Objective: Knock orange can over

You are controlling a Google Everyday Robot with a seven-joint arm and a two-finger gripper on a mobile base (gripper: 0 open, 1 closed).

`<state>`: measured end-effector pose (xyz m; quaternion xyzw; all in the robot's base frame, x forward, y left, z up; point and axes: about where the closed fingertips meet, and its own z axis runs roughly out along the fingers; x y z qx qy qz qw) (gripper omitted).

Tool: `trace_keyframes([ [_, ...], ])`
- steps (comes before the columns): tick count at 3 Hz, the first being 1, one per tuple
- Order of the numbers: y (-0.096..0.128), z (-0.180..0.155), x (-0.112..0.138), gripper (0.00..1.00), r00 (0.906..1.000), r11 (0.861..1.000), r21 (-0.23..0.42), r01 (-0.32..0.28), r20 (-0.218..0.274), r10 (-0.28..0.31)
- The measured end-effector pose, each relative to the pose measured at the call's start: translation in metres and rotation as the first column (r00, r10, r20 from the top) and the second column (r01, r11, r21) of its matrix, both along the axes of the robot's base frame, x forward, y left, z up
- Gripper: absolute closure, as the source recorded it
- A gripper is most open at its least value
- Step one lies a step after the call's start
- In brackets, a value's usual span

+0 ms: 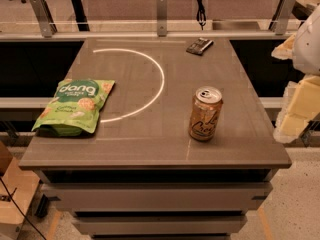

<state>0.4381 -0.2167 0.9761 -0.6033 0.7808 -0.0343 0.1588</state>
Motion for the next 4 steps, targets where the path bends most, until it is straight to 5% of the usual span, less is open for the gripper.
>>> trace_keyframes([
  [2,0.004,0.003,0.001,0.0,0.9997,0.999,0.052,-0.017,0.017,0.016],
  [3,0.021,0.0,0.009,0.0,0.9949,0.979,0.177,-0.097,0.044,0.091],
  [4,0.061,-0.009,0.017,0.0,0.9755,0.908,0.357,-0.219,0.066,0.21],
])
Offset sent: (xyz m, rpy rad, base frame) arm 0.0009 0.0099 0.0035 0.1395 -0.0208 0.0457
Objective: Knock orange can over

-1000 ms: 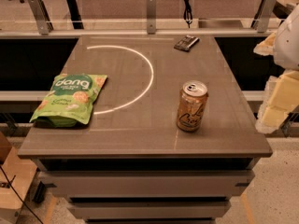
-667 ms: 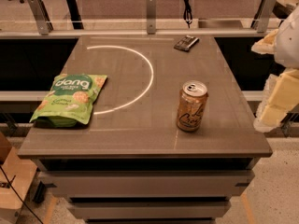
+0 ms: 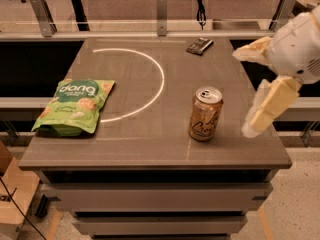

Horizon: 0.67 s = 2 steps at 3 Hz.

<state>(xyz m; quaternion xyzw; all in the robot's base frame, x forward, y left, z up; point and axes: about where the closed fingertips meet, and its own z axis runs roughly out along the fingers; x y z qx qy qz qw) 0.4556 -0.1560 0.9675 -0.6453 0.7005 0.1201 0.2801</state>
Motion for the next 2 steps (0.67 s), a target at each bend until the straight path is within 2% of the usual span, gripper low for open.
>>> trace_keyframes([
  [1,0.016,0.006,-0.003,0.0,0.9995,0.998,0.064,-0.028,-0.009,0.029],
  [2,0.016,-0.009,0.001,0.0,0.9995,0.997,0.075,-0.006,-0.029,0.008],
])
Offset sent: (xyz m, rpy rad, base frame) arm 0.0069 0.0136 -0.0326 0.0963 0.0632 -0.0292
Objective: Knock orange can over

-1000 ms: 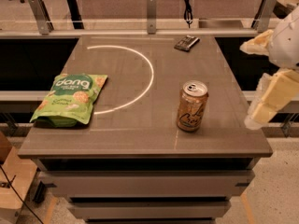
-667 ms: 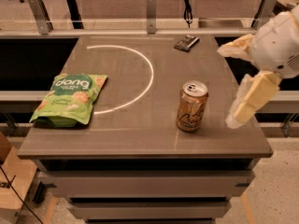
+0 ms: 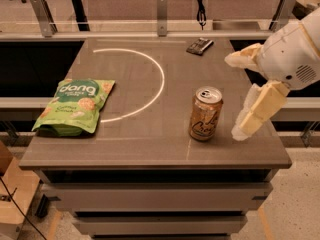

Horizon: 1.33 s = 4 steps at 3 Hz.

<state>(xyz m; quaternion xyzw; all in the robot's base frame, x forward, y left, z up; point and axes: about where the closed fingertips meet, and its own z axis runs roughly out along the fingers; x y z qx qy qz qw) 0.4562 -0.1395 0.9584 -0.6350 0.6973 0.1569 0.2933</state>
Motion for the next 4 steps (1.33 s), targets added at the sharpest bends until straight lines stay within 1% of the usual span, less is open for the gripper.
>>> trace_keyframes([
  [1,0.009,-0.017,0.011,0.0,1.0,0.999,0.052,-0.007,-0.005,0.007],
  [2,0.016,-0.035,0.024,0.0,0.9999,0.991,0.13,-0.016,-0.001,0.017],
  [3,0.02,-0.053,0.035,0.0,0.9996,0.975,0.222,-0.024,-0.006,0.026],
  [4,0.026,-0.068,0.042,0.0,0.9992,0.948,0.316,-0.03,-0.016,0.037],
])
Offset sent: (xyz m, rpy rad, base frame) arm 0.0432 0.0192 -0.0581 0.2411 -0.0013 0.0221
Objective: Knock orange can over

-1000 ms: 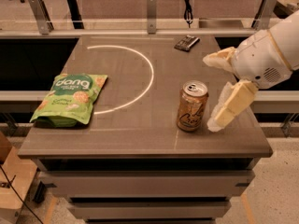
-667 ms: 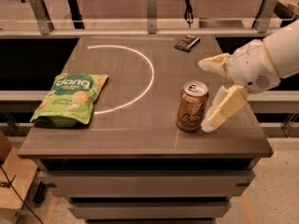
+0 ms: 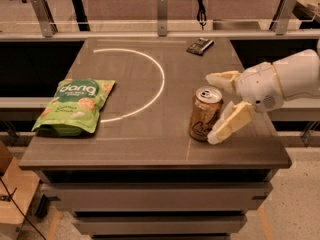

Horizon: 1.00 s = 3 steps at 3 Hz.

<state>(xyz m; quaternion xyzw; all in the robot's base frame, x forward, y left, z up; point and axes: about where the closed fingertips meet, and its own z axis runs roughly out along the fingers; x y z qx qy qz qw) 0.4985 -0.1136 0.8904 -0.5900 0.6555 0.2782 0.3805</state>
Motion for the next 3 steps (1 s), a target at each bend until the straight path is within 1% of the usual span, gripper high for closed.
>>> trace_keyframes([
  [1,0.0062,-0.0124,0.0033,0.18,0.9996,0.998,0.066,-0.019,-0.017,0.02],
  [2,0.0108,-0.0147,0.0049,0.41,0.9992,0.996,0.085,-0.032,-0.022,0.034],
  [3,0.0129,-0.0087,0.0093,0.64,0.9989,0.998,0.053,-0.041,-0.02,0.042],
])
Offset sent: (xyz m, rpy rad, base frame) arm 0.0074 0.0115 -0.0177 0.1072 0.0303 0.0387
